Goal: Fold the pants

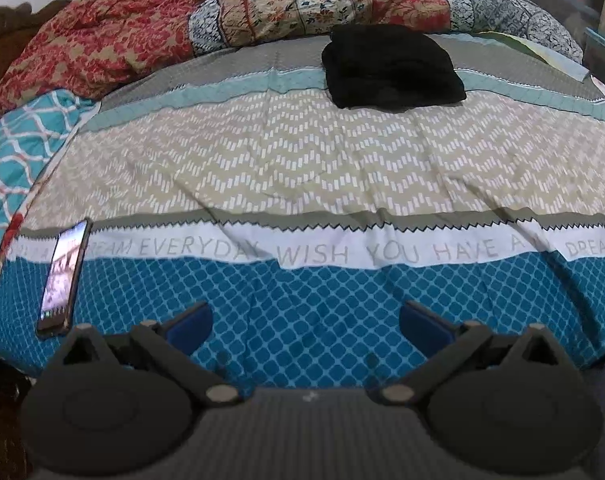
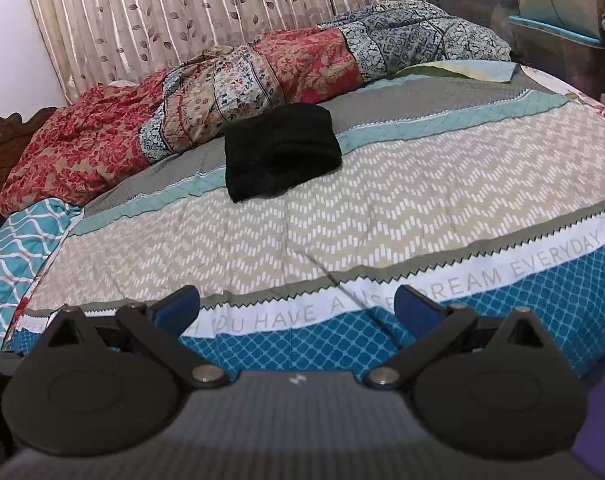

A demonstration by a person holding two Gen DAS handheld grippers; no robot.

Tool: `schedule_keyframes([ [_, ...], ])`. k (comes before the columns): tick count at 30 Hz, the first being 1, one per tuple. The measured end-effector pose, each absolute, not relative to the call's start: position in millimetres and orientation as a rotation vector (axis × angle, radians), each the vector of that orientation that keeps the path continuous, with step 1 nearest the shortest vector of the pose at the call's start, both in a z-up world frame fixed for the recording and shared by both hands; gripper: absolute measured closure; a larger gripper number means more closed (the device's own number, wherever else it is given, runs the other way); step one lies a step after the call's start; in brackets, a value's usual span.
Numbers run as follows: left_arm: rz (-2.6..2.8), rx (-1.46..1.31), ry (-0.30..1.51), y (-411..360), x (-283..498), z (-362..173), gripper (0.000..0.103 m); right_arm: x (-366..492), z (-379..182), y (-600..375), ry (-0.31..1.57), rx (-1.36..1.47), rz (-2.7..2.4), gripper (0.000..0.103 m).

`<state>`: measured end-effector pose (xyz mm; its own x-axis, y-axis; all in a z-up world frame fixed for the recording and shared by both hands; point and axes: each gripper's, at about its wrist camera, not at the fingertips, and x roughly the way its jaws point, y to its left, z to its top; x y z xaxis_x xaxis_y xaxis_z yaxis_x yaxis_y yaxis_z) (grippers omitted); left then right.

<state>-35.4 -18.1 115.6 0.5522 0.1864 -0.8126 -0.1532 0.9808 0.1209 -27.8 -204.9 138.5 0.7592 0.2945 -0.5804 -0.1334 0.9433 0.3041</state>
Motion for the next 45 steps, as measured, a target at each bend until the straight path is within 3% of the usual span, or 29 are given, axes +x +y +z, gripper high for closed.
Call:
schedule_keyframes([
  [10,0.152,0.034,0.846,-28,-15,153,0.000,-29,153,-209,0.619,0.298,0.236,0.000],
  [25,0.148,-0.040,0.932,-13,27,112,0.000,-23,131,-214,0.750,0.318,0.161,0.000],
  [45,0.186,0.050,0.876,-15,17,129,0.000,-8,131,-209,0.767,0.316,0.196,0.000],
])
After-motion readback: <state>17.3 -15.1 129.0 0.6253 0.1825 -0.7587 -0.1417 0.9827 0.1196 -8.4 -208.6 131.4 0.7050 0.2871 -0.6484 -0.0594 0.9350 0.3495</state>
